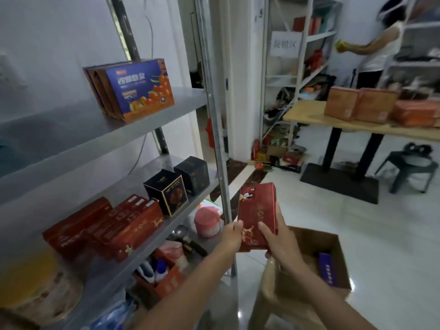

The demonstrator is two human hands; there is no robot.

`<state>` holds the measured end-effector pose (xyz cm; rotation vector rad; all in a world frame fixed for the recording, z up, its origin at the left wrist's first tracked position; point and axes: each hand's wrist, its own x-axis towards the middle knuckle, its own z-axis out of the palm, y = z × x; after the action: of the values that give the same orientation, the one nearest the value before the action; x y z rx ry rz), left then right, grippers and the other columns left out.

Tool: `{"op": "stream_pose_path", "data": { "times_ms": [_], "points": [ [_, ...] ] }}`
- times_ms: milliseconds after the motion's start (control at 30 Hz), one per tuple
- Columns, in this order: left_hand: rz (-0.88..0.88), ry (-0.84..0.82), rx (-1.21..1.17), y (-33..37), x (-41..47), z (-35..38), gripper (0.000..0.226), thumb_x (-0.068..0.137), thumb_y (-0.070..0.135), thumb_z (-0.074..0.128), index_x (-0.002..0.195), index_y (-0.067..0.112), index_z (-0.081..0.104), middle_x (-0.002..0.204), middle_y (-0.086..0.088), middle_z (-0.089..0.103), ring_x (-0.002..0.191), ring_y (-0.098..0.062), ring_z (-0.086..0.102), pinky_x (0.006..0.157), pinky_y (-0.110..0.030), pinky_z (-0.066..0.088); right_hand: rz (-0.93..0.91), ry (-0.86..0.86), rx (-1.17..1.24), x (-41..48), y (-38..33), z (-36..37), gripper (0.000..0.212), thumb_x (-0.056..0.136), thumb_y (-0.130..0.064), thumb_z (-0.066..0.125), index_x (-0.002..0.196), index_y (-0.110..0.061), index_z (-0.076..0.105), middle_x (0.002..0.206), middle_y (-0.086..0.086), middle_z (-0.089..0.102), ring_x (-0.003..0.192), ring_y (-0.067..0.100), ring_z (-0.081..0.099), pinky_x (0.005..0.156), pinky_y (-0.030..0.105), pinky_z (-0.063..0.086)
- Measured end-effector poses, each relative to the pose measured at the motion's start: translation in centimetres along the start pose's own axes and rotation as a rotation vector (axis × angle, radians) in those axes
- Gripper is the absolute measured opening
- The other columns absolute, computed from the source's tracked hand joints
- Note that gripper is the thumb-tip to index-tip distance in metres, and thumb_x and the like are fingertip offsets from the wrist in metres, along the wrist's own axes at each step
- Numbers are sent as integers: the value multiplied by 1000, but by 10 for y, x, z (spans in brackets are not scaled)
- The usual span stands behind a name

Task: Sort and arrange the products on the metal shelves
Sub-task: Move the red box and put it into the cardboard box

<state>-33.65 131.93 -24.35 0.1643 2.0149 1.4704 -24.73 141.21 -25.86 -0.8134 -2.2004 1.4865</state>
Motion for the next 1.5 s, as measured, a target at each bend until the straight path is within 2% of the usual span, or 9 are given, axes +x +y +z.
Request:
{"op": "stream_pose_path", "data": {
  "times_ms": [133,267,367,500,700,900,1233,1367,1500],
  "points": [
    [-147,-228,256,-46,19,37,42,106,35,36,119,2,58,106,-16,65,80,-21,63,62,-28,57,136,51,-29,-23,67,-17,75,93,-50,49,154,-32,9,123,2,64,94,7,66,74,21,57],
    [-72,-278,746,-88,36,67,51,105,45,28,140,11,44,143,-13,48,131,-29,47,109,-40,37,330,141,-303,-38,129,-34,71,100,-46,43,156,-26,5,131,6,60,106,21,64,88,32,50],
    [46,-201,968,-111,53,79,62,104,48,25,156,17,11,163,-7,12,150,-27,14,120,-44,19,453,182,-499,-37,163,-52,71,101,-48,35,155,-25,-5,131,9,57,104,25,64,86,34,51],
    [224,-134,1194,-129,85,104,67,104,48,20,155,15,-8,162,-9,-15,150,-27,-11,122,-43,2,449,265,-620,-12,198,-75,74,101,-43,39,155,-28,-10,111,10,65,89,27,67,74,34,53],
    [375,-93,1280,-149,140,170,72,102,52,18,151,13,-19,159,-8,-25,148,-27,-20,120,-42,-6,402,250,-727,61,257,-80,70,101,-36,41,155,-35,-5,122,13,46,85,28,63,67,35,53],
    [445,-31,1333,-169,205,209,74,102,53,16,146,13,-28,151,-7,-38,139,-25,-33,116,-41,-14,443,85,-836,108,325,-69,82,99,-32,48,148,-51,-15,111,7,43,56,6,43,44,17,26],
    [477,3,1409,-194,260,223,74,103,51,18,150,11,-24,156,-9,-32,144,-26,-27,120,-41,-7,562,-50,-866,135,396,-48,84,98,-26,50,150,-43,-14,143,15,18,105,24,51,84,36,53],
    [464,38,1410,-203,264,227,75,102,51,19,152,10,-20,156,-9,-31,144,-26,-27,121,-41,-4,525,-168,-981,140,409,-44,84,99,-35,47,150,-37,-20,158,14,2,143,34,18,116,45,24],
    [456,21,1417,-206,269,230,76,102,52,20,152,11,-20,157,-9,-31,143,-27,-27,122,-42,-2,446,-218,-1077,145,416,-41,87,101,-28,45,149,-32,-26,161,12,-23,149,33,-15,120,48,-2]
  ]
}}
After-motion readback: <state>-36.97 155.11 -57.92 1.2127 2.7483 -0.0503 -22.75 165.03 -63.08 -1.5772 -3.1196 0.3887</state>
